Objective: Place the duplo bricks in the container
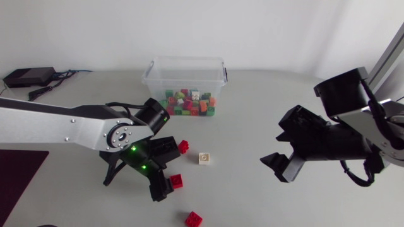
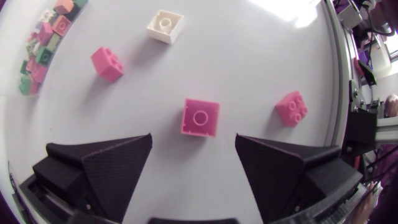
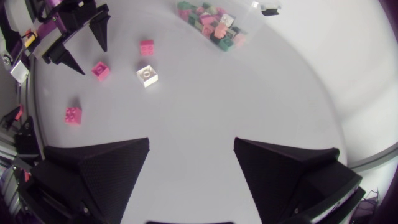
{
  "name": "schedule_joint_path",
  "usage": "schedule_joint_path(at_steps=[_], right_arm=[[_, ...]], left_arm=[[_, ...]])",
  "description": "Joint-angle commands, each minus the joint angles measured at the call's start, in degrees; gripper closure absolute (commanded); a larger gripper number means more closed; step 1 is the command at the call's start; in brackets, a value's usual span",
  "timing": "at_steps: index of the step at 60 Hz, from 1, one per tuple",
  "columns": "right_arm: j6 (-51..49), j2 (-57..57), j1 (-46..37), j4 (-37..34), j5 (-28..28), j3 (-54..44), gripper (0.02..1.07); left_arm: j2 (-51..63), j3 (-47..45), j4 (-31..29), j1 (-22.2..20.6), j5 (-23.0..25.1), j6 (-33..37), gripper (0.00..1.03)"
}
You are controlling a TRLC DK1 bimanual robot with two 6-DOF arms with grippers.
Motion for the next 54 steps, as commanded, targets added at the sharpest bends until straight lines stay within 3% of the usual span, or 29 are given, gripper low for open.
schedule_joint_path(at_steps=[1, 23, 38, 41, 54], right_arm=[[-1.4, 1.5, 1.3, 0.1, -1.1, 0.4, 0.07], [-2.5, 6.5, 8.0, 2.8, -1.7, 1.3, 0.07], [-4.2, 9.8, 10.1, 5.6, -2.5, 1.2, 0.07], [-4.5, 10.5, 10.5, 6.0, -2.5, 1.4, 0.07], [-6.7, 15.8, 11.5, 8.2, -2.6, 2.2, 0.08]], left_arm=[[2.6, 1.6, -0.9, -1.1, 0.7, 1.5, 0.13], [6.8, 3.8, -0.7, -1.2, 2.1, 2.8, 0.31], [8.5, 4.5, -0.2, -1.4, 2.8, 3.9, 0.31], [9.2, 4.5, 0.3, -1.7, 3.2, 4.4, 0.39], [9.8, 4.5, 2.6, -2.3, 4.4, 5.5, 0.47]])
